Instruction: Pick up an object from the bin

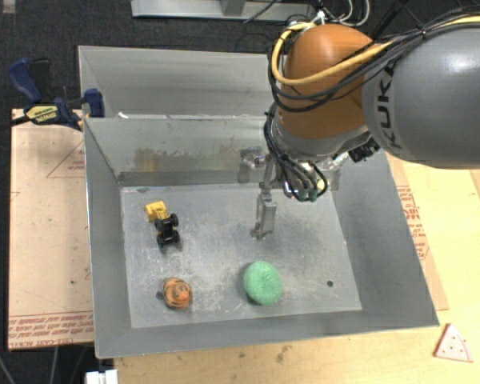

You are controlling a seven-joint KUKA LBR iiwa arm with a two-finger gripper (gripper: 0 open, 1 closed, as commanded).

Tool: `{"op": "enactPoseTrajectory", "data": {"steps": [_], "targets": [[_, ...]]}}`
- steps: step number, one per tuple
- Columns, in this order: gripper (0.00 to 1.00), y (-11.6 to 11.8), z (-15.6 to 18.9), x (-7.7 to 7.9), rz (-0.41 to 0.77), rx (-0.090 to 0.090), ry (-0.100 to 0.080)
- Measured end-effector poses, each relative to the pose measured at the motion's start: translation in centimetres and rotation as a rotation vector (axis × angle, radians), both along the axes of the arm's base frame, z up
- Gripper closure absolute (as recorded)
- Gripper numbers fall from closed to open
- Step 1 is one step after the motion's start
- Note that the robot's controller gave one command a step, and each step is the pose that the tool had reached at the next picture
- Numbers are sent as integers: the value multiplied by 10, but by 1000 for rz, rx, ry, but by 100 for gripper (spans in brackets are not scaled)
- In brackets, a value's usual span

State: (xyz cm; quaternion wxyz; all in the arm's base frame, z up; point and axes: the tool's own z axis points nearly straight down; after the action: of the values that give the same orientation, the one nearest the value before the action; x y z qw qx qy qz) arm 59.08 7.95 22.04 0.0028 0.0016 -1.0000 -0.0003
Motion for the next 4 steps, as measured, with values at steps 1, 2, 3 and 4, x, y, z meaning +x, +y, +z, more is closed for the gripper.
{"op": "enactPoseTrajectory", "data": {"steps": [1,2,3,4], "targets": [[0,0,1,0,-1,0,0],[0,-2,2,-8,125,1,-9],[0,-17,-44,-40,387,1,-14],[0,-42,-79,-44,423,2,-4]]}}
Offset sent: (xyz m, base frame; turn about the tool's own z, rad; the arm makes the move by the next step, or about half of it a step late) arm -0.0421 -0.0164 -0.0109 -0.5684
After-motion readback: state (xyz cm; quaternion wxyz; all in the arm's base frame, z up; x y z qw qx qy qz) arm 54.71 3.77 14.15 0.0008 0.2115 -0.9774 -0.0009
